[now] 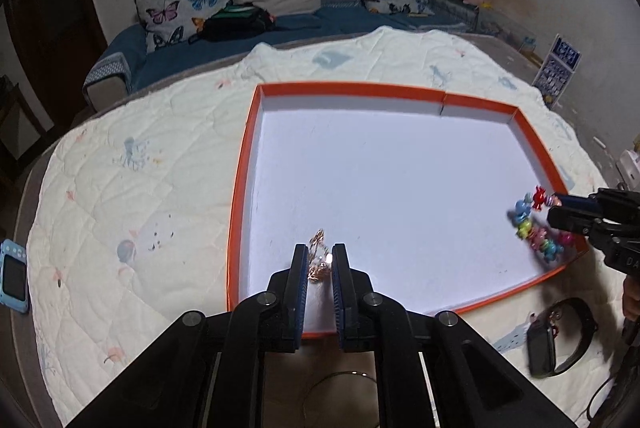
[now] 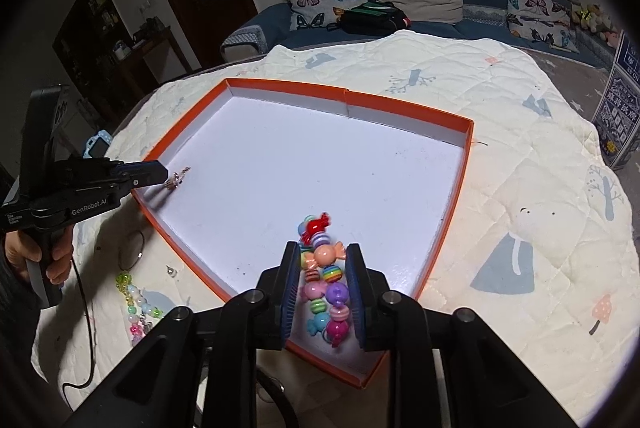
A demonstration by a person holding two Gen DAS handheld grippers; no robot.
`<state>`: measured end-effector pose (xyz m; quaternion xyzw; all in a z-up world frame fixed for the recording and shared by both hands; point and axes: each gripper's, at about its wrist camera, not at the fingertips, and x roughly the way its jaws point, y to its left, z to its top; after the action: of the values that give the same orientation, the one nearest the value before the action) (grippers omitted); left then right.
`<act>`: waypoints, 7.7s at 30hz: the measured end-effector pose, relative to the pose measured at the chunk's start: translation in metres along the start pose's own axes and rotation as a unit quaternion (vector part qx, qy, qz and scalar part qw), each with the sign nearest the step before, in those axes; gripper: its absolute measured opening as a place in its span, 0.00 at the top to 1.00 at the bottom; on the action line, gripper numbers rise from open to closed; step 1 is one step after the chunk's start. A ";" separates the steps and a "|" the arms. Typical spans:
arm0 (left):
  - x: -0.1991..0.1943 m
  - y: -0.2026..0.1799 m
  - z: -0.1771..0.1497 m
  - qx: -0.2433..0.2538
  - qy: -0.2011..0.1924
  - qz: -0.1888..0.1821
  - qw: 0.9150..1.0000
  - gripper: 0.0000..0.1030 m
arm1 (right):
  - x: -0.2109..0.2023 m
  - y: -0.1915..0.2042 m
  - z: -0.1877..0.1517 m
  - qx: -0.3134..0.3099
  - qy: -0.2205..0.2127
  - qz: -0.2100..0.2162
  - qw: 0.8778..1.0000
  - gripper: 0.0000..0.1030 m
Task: Organize jewelry
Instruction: 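Carry both bracelets into the orange tray and open both tools, then grasp the silver hoop bracelet with the left tool while the right tool grasps the black band, then carry the hoop and black band into the orange tray and open both tools, then withdraw both tools from the tray toward the remaining jewelry, then grasp the red heart charm with the right tool while the left tool grasps the second silver hoop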
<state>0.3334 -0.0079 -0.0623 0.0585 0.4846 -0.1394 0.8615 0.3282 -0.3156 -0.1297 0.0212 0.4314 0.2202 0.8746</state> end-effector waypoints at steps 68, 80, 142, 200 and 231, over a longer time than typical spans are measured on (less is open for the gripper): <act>-0.036 -0.014 -0.094 -0.005 0.000 -0.022 1.000 0.24 | 0.000 0.076 -0.057 -0.300 0.095 0.114 0.942 0.42; -0.025 -0.014 -0.088 0.010 0.001 -0.018 1.000 0.35 | -0.029 0.069 -0.043 -0.245 0.047 0.133 0.959 0.42; -0.007 -0.036 0.005 -0.021 -0.062 -0.048 0.997 0.29 | 0.037 -0.007 0.058 -0.027 0.015 -0.005 1.000 0.35; -0.123 -0.031 -0.171 -0.073 -0.093 -0.037 0.992 0.07 | -0.020 0.052 -0.074 -0.111 0.022 0.027 0.993 0.49; -0.096 -0.107 -0.167 0.038 -0.060 -0.103 0.992 0.12 | -0.031 0.065 -0.060 -0.137 -0.001 0.053 0.989 0.79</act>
<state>0.1176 -0.0531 -0.0642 0.0328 0.4298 -0.2491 0.8672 0.2415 -0.2784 -0.1294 -0.0764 0.3949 0.3231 0.8567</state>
